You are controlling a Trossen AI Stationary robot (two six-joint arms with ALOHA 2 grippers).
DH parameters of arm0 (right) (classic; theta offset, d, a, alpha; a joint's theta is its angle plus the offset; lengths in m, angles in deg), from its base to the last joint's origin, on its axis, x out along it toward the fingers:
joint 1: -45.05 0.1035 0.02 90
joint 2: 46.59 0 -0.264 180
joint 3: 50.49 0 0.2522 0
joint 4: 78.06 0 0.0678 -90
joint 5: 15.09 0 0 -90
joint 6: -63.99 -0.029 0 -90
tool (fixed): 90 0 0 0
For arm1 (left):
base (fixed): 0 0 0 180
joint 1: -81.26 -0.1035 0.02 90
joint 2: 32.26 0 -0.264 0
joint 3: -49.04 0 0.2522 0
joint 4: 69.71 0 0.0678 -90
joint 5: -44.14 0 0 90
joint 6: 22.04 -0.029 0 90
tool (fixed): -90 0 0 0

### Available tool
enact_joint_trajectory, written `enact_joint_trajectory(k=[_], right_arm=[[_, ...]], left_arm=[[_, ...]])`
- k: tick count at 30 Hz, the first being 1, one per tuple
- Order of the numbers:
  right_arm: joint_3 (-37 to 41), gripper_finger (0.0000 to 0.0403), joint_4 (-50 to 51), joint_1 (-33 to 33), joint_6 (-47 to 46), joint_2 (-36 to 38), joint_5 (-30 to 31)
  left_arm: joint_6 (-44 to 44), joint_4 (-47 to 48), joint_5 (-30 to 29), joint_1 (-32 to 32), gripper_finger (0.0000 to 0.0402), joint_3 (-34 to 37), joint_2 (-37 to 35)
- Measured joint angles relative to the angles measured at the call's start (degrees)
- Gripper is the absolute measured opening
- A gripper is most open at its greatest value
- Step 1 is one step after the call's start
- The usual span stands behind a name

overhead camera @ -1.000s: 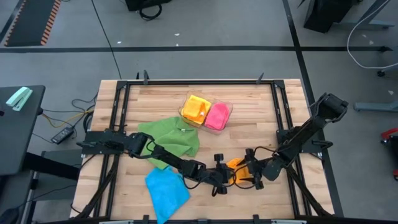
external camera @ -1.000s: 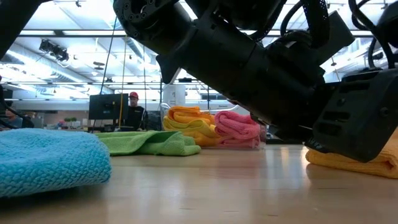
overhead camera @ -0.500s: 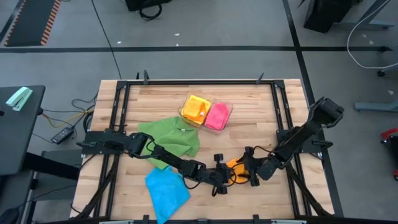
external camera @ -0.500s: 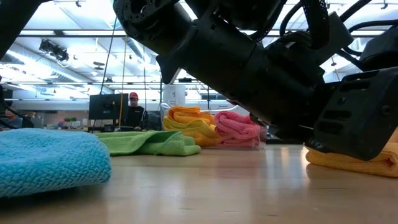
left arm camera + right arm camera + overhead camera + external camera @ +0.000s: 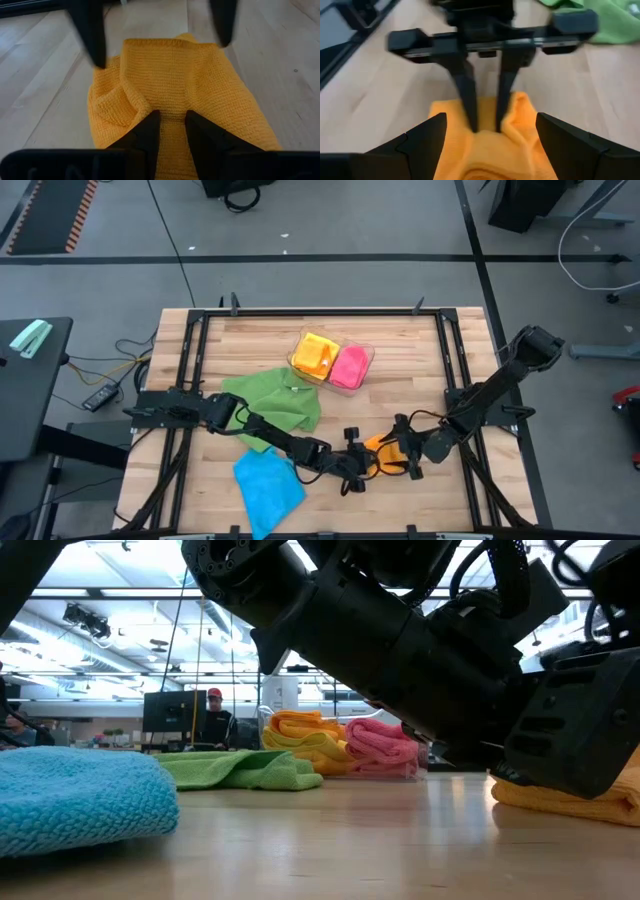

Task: Fold microfiber towels
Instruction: Fold the orange microfiber cloth

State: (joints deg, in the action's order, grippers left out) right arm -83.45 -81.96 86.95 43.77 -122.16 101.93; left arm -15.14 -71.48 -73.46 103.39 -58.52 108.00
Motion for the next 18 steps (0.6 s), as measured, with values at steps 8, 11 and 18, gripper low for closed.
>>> enact_joint_trajectory(k=[8,11,18], right_arm=[[-0.1,0.0317,-3.2,3.7,0.8,-4.8,-1.3],[-0.1,0.0317,-2.5,3.5,-2.7,-8.0,-1.3],[-0.4,0.0317,-2.5,1.8,-6.6,-13.5,-2.1]], left_arm=[[0.3,0.0,0.0,0.0,0.0108,0.0,0.0],[0.3,0.0,0.0,0.0,0.0108,0.0,0.0],[-0.4,0.0,0.0,0.0,0.0108,0.0,0.0]])
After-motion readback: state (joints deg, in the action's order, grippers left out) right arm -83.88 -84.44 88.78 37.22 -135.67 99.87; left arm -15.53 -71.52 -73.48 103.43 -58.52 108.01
